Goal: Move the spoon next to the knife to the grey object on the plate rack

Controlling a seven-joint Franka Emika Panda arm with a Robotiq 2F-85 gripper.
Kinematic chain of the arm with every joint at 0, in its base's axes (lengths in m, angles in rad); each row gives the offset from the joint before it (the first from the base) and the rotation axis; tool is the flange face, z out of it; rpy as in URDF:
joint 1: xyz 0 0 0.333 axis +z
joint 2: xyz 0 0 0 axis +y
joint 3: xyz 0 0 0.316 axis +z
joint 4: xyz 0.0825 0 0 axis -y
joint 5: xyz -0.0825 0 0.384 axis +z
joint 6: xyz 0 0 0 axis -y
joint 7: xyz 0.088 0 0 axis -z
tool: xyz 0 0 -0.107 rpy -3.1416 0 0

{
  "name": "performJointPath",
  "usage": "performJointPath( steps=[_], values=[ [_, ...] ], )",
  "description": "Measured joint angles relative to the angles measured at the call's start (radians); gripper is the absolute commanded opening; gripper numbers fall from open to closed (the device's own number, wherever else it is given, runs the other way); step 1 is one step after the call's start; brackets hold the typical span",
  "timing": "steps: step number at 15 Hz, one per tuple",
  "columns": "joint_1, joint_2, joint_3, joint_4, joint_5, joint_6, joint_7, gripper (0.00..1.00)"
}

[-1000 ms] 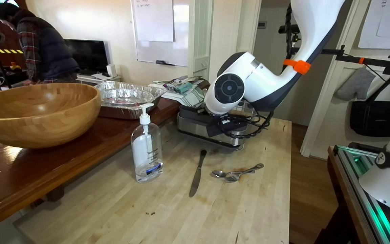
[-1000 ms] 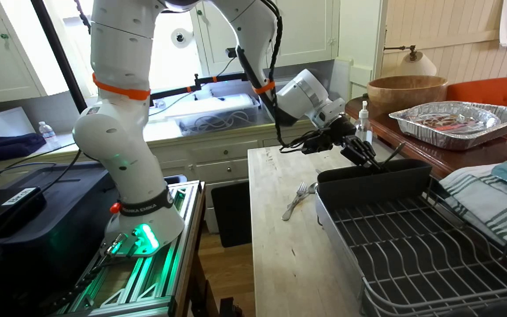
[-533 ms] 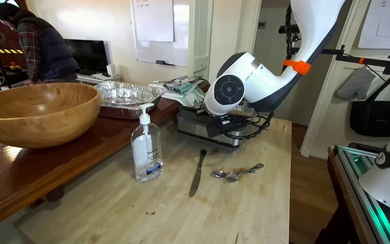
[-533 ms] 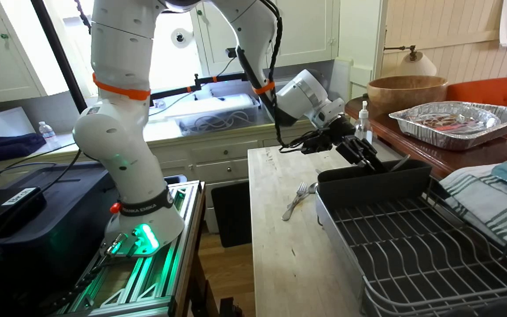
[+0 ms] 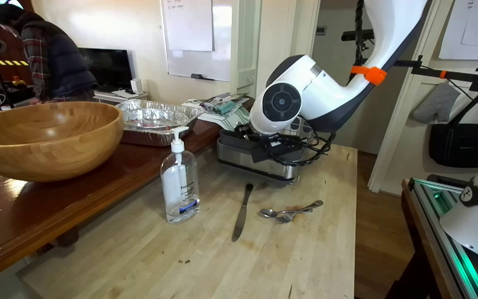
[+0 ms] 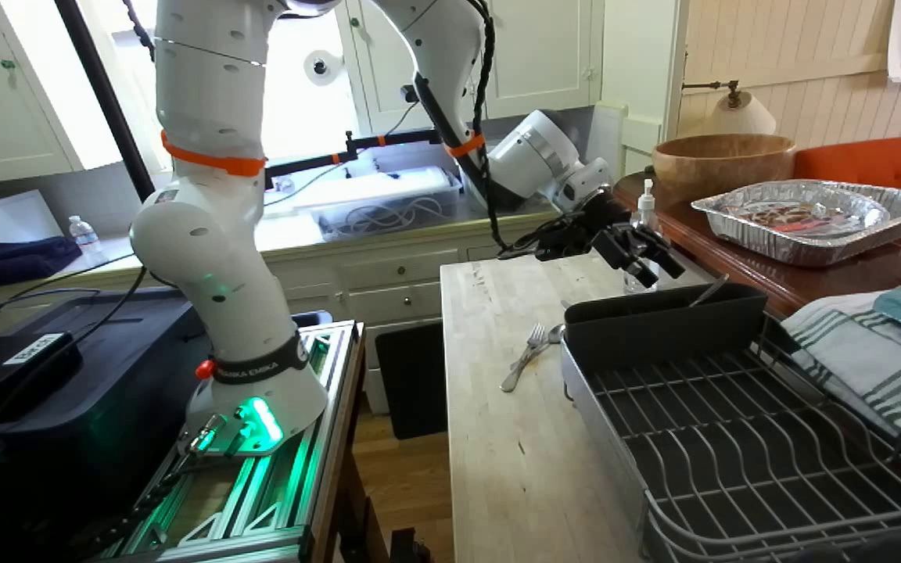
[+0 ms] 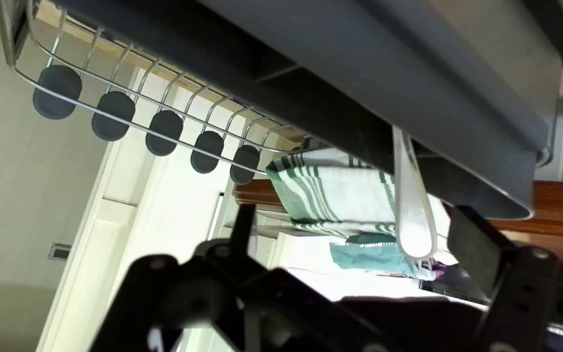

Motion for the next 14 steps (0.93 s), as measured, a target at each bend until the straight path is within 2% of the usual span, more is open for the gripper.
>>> performJointPath(
  steps=[10,14],
  values=[
    [-0.001,-0.156,0.025,-0.072,0.028,0.014,0.003,1.0],
    [-0.01,-0.249,0.026,-0.133,0.097,0.134,-0.018,1.0]
  ],
)
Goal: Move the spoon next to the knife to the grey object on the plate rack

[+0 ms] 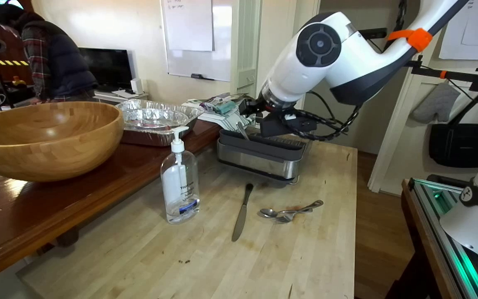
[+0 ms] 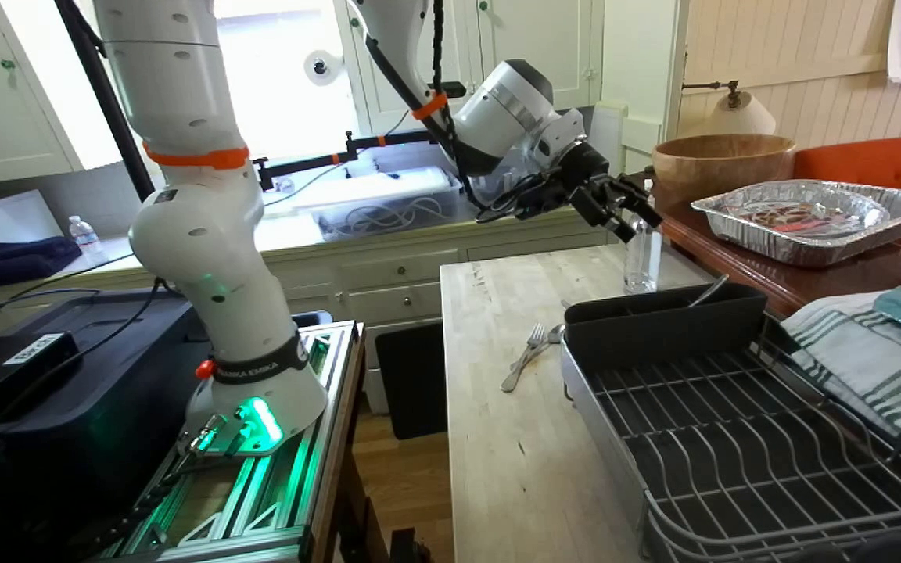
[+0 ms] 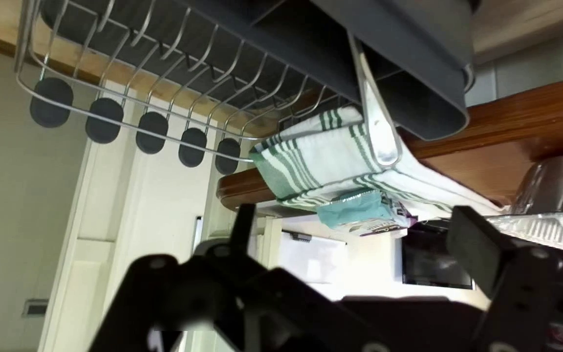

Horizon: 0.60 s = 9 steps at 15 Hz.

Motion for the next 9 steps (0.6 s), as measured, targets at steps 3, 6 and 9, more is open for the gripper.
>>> performJointPath(
  steps=[3,6,9],
  values=[
    [-0.022,-0.064,-0.014,-0.048,0.064,0.154,-0.037,1.0],
    [-0.046,-0.111,-0.043,-0.093,0.138,0.313,-0.103,1.0],
    [-0.063,-0.142,-0.07,-0.141,0.268,0.444,-0.24,1.0]
  ],
)
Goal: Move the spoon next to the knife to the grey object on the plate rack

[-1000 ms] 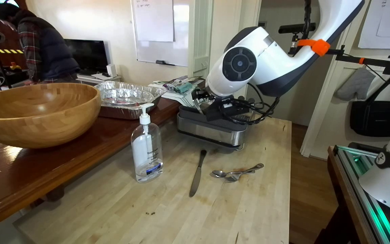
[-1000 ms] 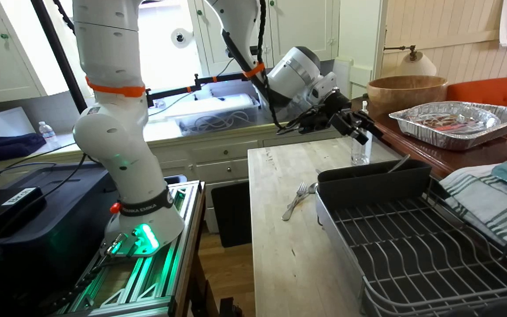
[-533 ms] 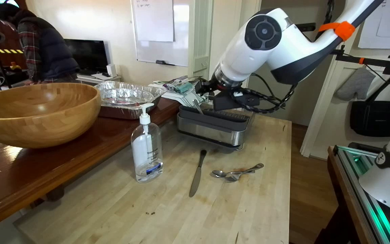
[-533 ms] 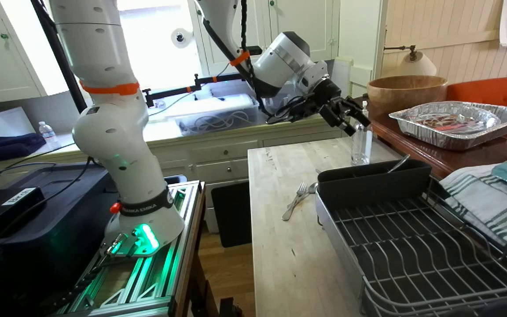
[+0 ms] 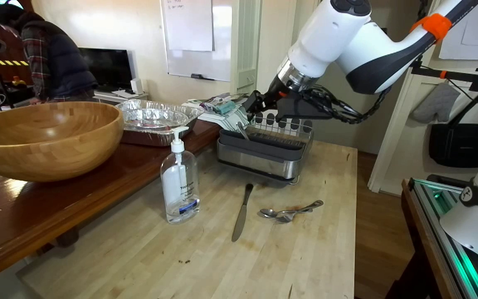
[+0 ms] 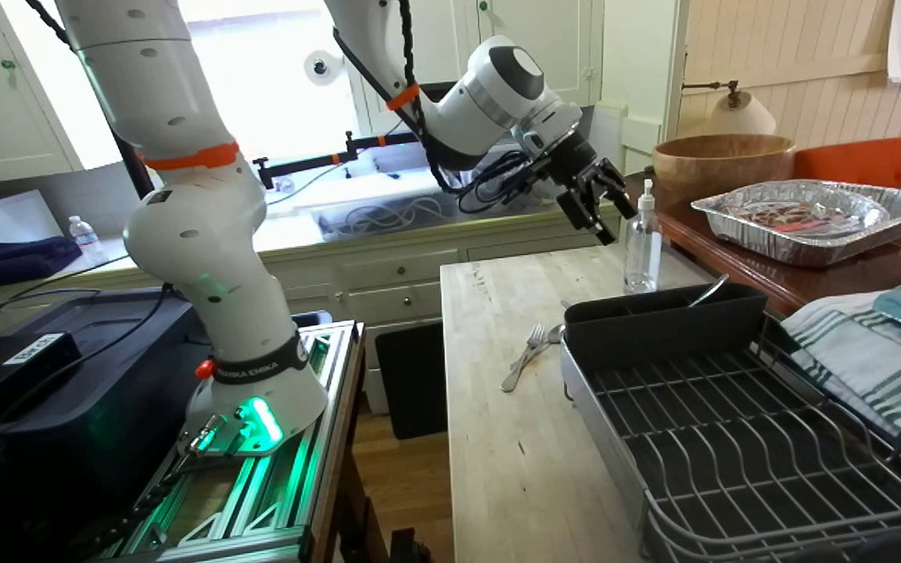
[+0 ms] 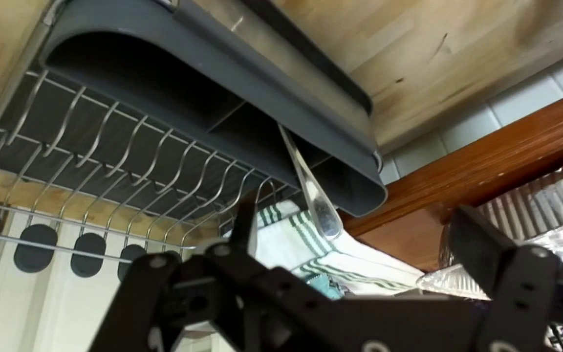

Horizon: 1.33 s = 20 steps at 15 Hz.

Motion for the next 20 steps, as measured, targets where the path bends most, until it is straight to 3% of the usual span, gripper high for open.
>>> performJointPath(
  steps=[7,14,16,20],
  values=[
    [-0.001,-0.051,-0.017,-0.086,0.4,0.059,-0.362,1.0],
    [0.0,-0.102,0.01,-0.114,0.79,-0.017,-0.699,1.0],
    [0.0,-0.12,0.014,-0.114,0.859,-0.068,-0.776,1.0],
    [-0.002,-0.158,0.017,-0.114,0.886,-0.174,-0.867,1.0]
  ],
)
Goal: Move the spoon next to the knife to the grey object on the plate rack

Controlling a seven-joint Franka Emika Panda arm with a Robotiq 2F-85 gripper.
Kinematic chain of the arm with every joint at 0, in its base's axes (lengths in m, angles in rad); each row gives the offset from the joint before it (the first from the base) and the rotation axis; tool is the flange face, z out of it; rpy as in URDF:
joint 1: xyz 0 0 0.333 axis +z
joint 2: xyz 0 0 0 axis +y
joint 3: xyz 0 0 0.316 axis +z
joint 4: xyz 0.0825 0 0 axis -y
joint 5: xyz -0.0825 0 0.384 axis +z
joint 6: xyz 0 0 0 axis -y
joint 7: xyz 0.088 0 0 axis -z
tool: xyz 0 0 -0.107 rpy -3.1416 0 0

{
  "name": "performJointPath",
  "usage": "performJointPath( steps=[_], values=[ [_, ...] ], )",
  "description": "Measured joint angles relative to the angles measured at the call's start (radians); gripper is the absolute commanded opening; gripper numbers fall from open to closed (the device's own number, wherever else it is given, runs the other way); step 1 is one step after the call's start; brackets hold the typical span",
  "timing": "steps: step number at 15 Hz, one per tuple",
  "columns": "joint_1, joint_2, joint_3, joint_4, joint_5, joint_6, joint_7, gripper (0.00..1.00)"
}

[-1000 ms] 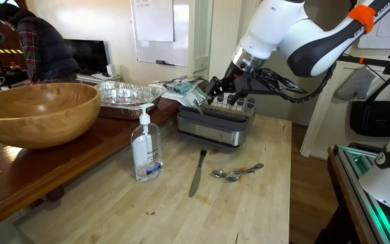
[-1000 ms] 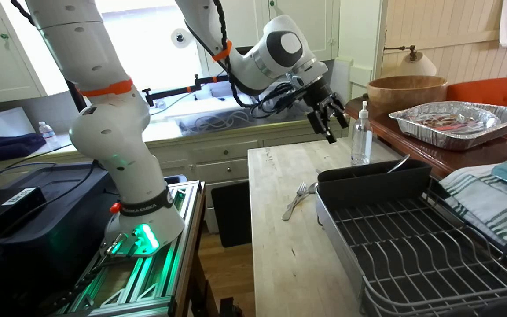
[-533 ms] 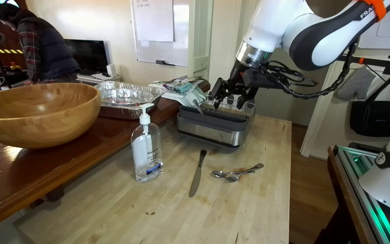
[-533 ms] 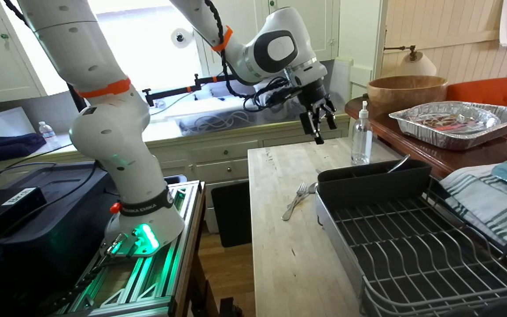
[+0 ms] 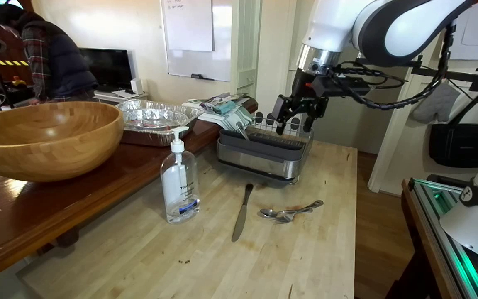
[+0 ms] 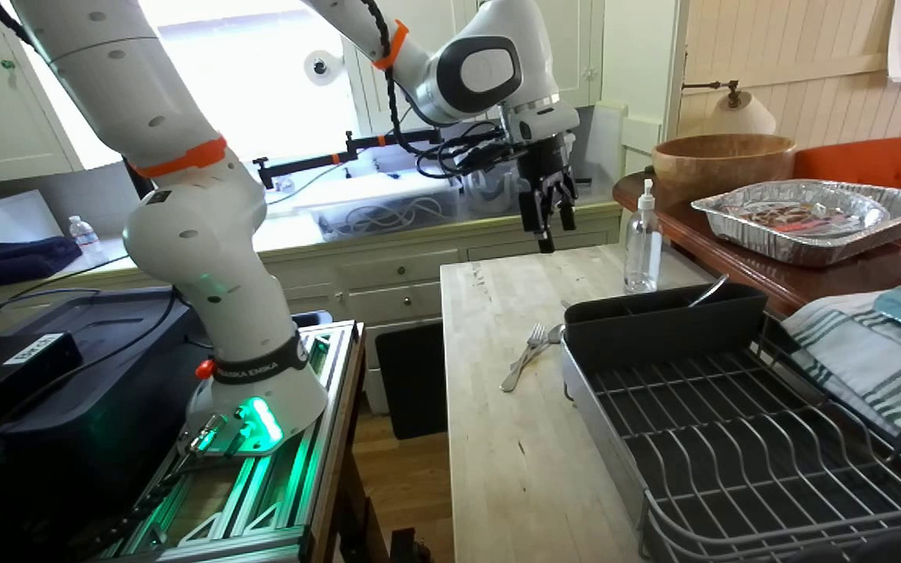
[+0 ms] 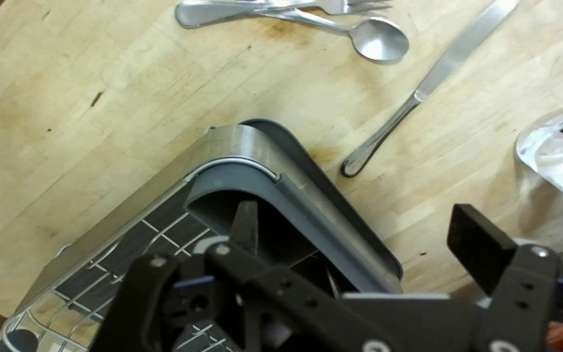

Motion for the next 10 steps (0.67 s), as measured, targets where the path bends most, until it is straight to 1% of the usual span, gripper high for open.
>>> performJointPath(
  steps=[4,10],
  values=[
    [-0.005,-0.021,0.011,0.0,0.002,-0.076,-0.057,1.0],
    [-0.013,-0.025,0.021,0.0,0.001,-0.084,-0.061,1.0]
  ],
)
